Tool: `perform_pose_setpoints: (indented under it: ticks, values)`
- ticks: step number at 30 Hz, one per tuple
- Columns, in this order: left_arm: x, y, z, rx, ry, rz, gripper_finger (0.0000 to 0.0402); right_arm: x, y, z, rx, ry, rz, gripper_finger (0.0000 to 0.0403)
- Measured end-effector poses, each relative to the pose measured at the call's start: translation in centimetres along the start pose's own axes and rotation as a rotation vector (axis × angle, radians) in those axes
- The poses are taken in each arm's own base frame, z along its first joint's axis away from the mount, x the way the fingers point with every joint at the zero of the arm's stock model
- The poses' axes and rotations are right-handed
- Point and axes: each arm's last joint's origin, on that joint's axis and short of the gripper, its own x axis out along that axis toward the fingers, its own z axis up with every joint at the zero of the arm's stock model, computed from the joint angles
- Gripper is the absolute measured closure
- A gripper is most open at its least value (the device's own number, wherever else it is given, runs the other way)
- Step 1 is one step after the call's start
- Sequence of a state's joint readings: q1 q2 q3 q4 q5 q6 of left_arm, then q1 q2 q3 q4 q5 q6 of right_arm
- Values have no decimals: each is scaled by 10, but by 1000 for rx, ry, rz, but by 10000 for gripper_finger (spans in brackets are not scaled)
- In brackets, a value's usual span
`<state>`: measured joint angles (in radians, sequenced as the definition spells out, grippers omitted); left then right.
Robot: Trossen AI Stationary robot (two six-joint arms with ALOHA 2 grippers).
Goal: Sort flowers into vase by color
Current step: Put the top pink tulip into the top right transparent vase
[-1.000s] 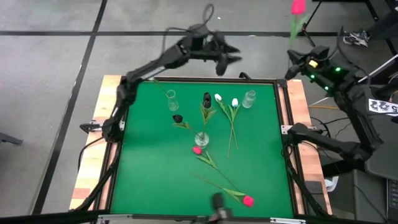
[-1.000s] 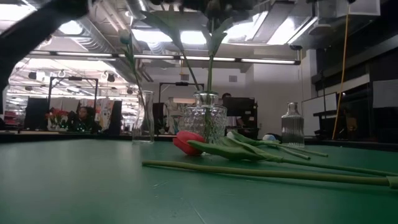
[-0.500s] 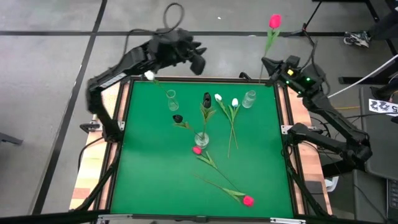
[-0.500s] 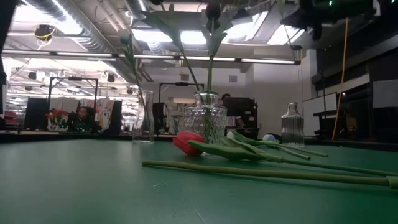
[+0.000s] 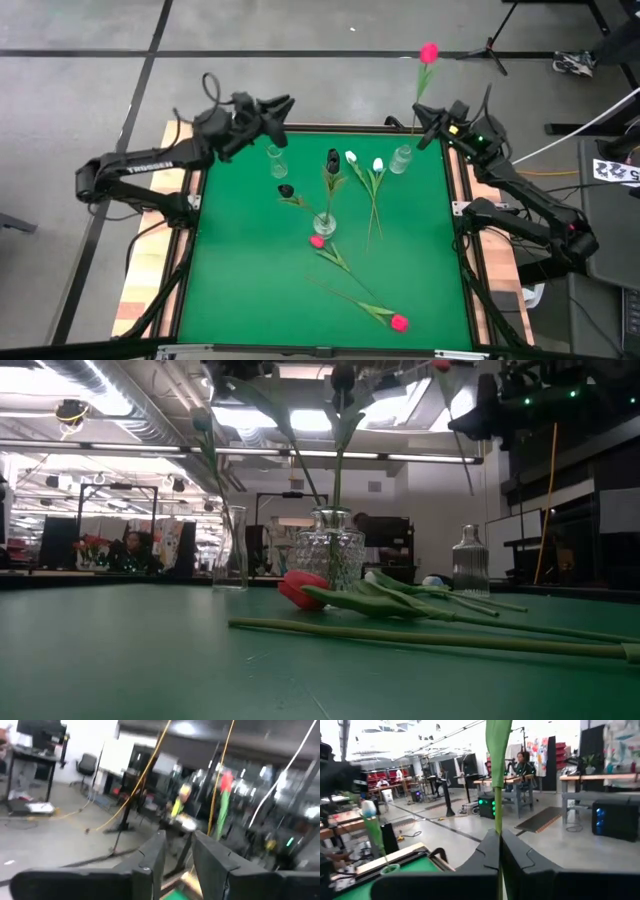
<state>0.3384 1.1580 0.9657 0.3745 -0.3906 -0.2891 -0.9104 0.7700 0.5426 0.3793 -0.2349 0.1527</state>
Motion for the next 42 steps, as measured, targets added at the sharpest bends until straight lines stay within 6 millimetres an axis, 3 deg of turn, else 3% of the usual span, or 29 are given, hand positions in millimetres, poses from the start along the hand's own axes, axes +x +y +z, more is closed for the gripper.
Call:
perform_pose_setpoints:
  ticks: [5, 9, 17, 25, 34, 42]
  values:
    - [-16, 5, -5, -13, -47, -24, 325, -2, -2, -13, -10, -26, -9, 403]
    - [-29, 4, 7, 32, -75, -40, 337, -1, -5, -27, -1, 13, -19, 403]
    - [-54, 10, 21, 78, -26, 17, 372, 2, -7, -31, -37, -19, -41, 403]
    - [-55, 9, 19, 93, -6, 16, 399, 8, -9, -38, -61, 7, -45, 403]
    - [-55, 9, 17, 102, 11, 16, 394, 10, -10, -41, -105, 7, -41, 403]
    - [-55, 9, 17, 101, 10, 16, 394, -12, -16, -60, -29, -190, -43, 403]
